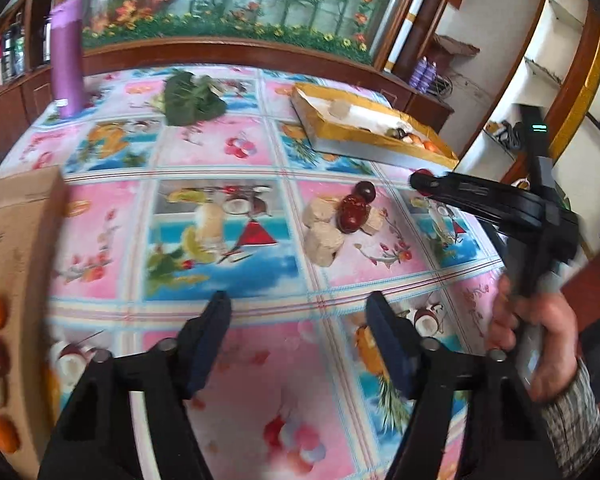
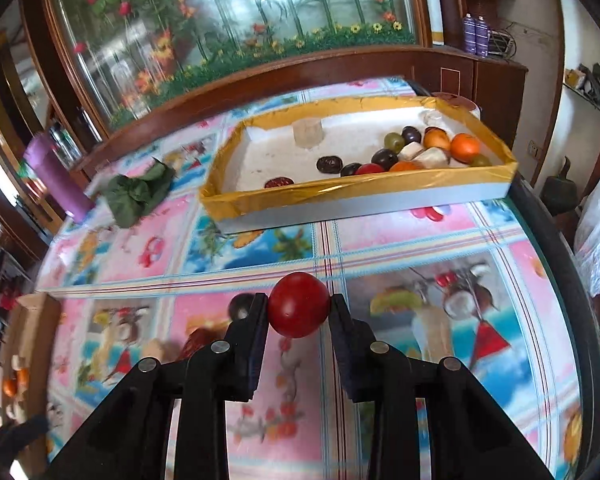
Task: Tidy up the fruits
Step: 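Grasp a tan cake with the left tool while the right tool grasps a red tomato, then carry the cake and tomato into the cardboard box and open both tools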
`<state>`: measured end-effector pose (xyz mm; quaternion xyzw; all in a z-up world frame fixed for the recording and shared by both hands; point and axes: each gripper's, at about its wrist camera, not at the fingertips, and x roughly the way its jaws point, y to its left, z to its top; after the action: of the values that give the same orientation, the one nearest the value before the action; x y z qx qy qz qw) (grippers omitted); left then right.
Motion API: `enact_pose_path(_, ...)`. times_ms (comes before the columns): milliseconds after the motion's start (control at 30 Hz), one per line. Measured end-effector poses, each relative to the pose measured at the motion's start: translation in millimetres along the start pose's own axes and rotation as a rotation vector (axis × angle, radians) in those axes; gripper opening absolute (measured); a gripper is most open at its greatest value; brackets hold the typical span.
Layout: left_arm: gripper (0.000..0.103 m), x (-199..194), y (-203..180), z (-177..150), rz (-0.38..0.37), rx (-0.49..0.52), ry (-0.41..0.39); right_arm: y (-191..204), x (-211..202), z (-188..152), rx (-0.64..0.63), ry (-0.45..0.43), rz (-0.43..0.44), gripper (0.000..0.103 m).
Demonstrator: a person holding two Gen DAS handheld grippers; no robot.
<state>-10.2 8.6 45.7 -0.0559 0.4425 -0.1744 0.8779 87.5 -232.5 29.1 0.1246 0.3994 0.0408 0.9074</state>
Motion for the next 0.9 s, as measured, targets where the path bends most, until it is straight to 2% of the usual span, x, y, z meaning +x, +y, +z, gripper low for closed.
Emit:
enact_pose_path(100,0.059,29.5,-8.9,9.7,0.005,0.007,0.029,-4.8,-24.4,-12.0,0.01,-0.057,0.046,0.033)
enact_pose_path(200,0.059,51.5,-15.4,16.3,0.021,0.024,0.044,-5.5,-28.4,-20.4,-0.011,-0.094,0.033,0.033)
enact_pose_path(333,0.059,71.8,-25.5,22.7,0.044,0.053,0.054,-14.1,-17.4,-21.3,0.029,-0.053,0.087,0.033)
enact_pose_path(467,0.058,80.1,-33.6,27.9,0.062,0.072,0.046,-12.5,-12.8,-27.2,0.021,-0.033,0.095,0.033)
enact_pose_path(500,0.055,80.4,-35.6,27.0,0.079,0.078,0.04,-11.1,-12.8,-27.9,0.015,-0.032,0.096,0.033)
enact_pose_path(533,0.039,81.4,-37.3,26.7,0.103,0.088,0.034,-7.8,-12.8,-28.8,0.003,-0.033,0.093,0.033)
enact_pose_path(567,0.028,81.5,-39.5,25.2,0.13,0.107,0.026,-5.4,-13.5,-30.0,-0.01,-0.039,0.084,0.033)
enact_pose_path(633,0.028,79.5,-39.0,23.9,0.133,0.111,0.023,0.0,-15.3,-31.7,-0.038,-0.052,0.063,0.033)
enact_pose_path(733,0.028,69.8,-30.2,22.5,0.103,0.058,0.029,6.1,-17.6,-33.9,-0.077,-0.074,0.03,0.033)
enact_pose_path(900,0.029,21.7,-4.6,14.1,0.044,-0.006,-0.004,7.5,-17.1,-38.0,-0.082,-0.077,0.023,0.033)
